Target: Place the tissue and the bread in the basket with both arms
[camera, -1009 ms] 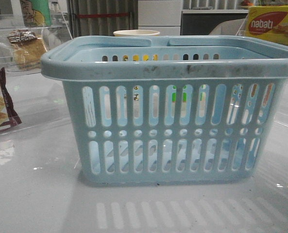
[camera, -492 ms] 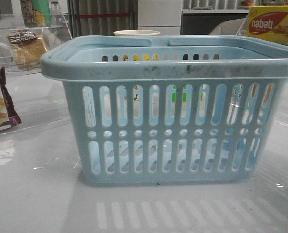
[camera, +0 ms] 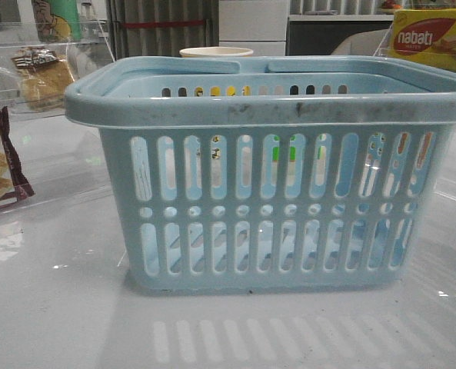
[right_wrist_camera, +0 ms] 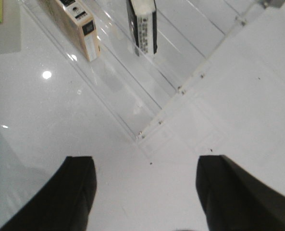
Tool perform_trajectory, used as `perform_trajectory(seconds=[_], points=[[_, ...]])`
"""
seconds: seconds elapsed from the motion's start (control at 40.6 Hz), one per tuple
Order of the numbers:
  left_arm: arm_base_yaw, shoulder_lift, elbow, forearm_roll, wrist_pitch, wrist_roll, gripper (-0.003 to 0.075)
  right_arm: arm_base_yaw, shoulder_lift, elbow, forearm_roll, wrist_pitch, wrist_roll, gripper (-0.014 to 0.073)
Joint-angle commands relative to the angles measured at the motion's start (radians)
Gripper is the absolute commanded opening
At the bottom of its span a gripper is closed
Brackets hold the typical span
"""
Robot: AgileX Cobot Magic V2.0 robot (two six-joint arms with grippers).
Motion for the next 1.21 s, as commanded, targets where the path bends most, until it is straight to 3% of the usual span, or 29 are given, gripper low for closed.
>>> perform_trajectory(seconds=[0.0,0.443,0.689,0.984,1.181], points=[[-0.007,0.006,-0.027,-0.013,-0.084,-0.002,0.0506,-0.007,0.079,-0.112,-0.009,-0.070,0.002,0.0552],[-0.007,0.006,-0.027,-0.013,-0.084,-0.002,0.0506,-0.007,0.471,-0.464,0.017,-0.113,0.002,0.0551],[-0.007,0.006,-0.027,-0.013,-0.084,-0.002,0.0506,-0.007,0.571,-0.536,0.040,-0.132,0.002,0.0543],[-0.007,0.006,-0.027,-0.013,-0.083,-0.002,0.0506,-0.005,0.553,-0.535,0.057,-0.120,0.002,0.0182],[-0.007,0.006,-0.027,-0.013,-0.083,-0.002,0.0506,0.006,0.448,-0.535,0.091,-0.079,0.002,0.0161]])
